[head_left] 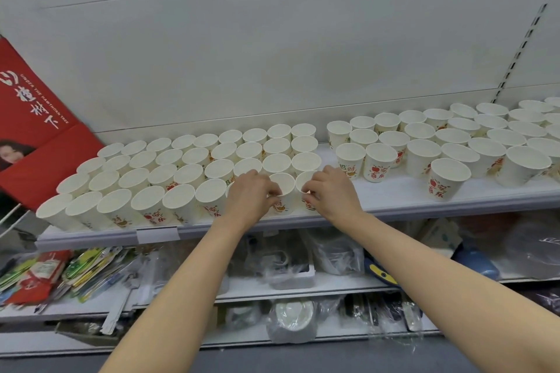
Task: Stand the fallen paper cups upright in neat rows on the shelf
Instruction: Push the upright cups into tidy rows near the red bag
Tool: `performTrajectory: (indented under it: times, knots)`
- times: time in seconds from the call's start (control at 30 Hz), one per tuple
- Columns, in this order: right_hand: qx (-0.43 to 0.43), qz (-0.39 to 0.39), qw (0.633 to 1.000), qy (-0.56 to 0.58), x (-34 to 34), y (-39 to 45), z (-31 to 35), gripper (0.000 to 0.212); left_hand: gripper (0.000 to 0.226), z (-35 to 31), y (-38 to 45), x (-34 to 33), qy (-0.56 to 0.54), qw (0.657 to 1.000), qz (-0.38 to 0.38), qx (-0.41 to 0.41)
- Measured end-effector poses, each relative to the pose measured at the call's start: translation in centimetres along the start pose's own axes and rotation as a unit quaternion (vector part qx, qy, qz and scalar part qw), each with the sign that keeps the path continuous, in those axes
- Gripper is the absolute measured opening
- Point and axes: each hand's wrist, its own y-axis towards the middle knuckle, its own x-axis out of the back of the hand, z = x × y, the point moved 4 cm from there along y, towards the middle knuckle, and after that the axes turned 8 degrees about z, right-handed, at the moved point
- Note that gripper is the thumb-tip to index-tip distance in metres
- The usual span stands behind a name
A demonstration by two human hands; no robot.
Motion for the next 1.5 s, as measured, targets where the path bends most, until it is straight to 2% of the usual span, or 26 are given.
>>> performTrajectory:
  times: [0.1,0.2,0.27,0.33,0.5,0.63,0.8,0.97,1.17,1.3,1.33,1.4,1.5]
  knots:
    - [-0.016,-0.006,1.000,0.000,-0.1,-0.2,0.0,0.019,0.019,0.4,0.2,-0.2,0.026,1.000,-0.004,-0.011]
    - [-0.019,0.006,1.000,0.009,-0.4,-0.3,0.2,0.020,0.023,0.8,0.2,-0.6,-0.004,1.000,-0.012,-0.007]
    - [-0.018,-0.020,0.999,0.026,-0.1,-0.5,0.1,0.020,0.029,0.7,0.3,-0.2,-0.045,0.998,-0.046,-0.006]
    - [-0.022,-0.067,0.997,0.038,0.6,-0.9,-0.8,0.017,0.026,0.2,0.9,0.8,-0.065,0.995,-0.075,-0.005]
    - [-0.095,-0.133,0.987,0.007,3.4,-2.0,-7.9,0.007,0.013,-2.3,4.3,1.6,-0.080,0.994,-0.067,-0.024]
    - [-0.164,-0.109,0.980,-0.029,4.4,-2.9,-13.6,0.015,0.016,-6.3,8.0,0.5,-0.072,0.995,-0.048,-0.057]
    - [-0.126,-0.050,0.989,-0.057,4.0,-1.9,-16.3,0.023,0.033,-11.0,13.2,-1.6,-0.046,0.996,-0.002,-0.080]
    - [-0.070,-0.009,0.994,-0.080,4.7,-1.6,-17.2,0.009,0.012,-12.3,15.1,-2.6,-0.029,0.998,0.011,-0.048]
    - [-0.013,-0.050,0.997,-0.051,5.8,-5.6,-18.5,0.018,0.013,-13.3,12.4,-2.8,-0.048,0.995,0.022,-0.087]
    - [-0.004,-0.080,0.997,-0.022,5.8,-6.5,-19.1,0.020,0.030,-13.6,11.6,-2.2,-0.069,0.991,0.042,-0.111]
    - [-0.005,-0.090,0.996,-0.012,6.2,-6.3,-19.2,0.022,0.034,-13.4,11.9,-1.8,-0.090,0.989,0.044,-0.108]
    - [-0.012,-0.107,0.994,0.005,7.3,-5.1,-19.7,0.027,0.028,-12.2,13.4,-0.3,-0.143,0.986,0.017,-0.080]
    - [-0.038,-0.106,0.994,0.010,8.5,-1.2,-20.6,0.014,0.010,-9.7,17.7,1.1,-0.120,0.992,-0.034,-0.013]
